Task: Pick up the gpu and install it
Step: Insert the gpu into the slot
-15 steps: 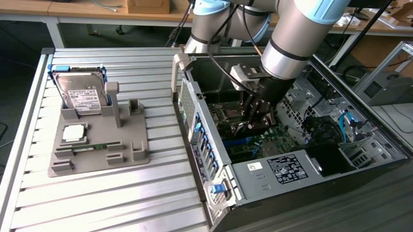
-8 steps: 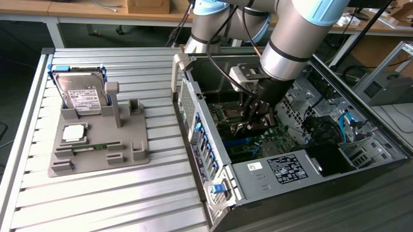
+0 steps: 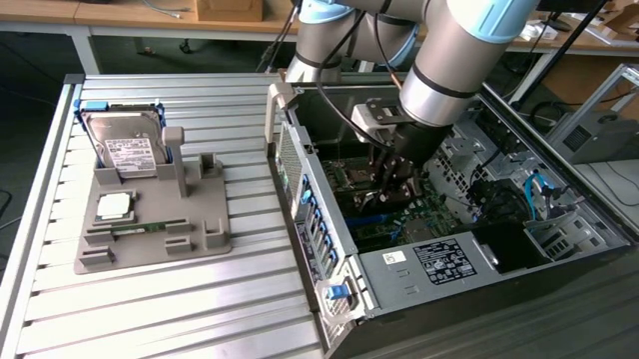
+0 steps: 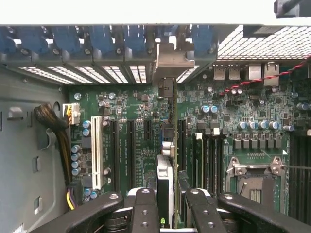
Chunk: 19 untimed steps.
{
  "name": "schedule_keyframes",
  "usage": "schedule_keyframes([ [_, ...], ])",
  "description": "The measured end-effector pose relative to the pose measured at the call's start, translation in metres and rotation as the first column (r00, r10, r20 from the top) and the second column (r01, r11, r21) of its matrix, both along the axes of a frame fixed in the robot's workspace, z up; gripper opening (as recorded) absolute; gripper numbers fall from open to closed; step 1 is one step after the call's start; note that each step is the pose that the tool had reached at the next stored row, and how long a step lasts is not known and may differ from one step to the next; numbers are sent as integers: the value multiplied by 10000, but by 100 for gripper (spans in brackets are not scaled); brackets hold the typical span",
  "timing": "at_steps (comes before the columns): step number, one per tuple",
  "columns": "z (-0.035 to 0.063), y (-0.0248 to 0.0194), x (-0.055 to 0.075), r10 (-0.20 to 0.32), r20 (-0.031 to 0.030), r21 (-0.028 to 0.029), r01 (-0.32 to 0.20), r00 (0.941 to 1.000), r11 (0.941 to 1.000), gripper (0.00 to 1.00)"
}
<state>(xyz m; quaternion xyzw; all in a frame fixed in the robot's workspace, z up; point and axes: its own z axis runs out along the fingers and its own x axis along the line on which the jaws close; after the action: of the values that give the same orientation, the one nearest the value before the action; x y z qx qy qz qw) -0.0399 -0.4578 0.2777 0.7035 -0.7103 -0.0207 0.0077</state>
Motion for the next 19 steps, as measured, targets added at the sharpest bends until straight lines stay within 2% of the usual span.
schedule_keyframes([
  [19,-95,-1,-25,-189,1,1,189,9998,9998,27],
])
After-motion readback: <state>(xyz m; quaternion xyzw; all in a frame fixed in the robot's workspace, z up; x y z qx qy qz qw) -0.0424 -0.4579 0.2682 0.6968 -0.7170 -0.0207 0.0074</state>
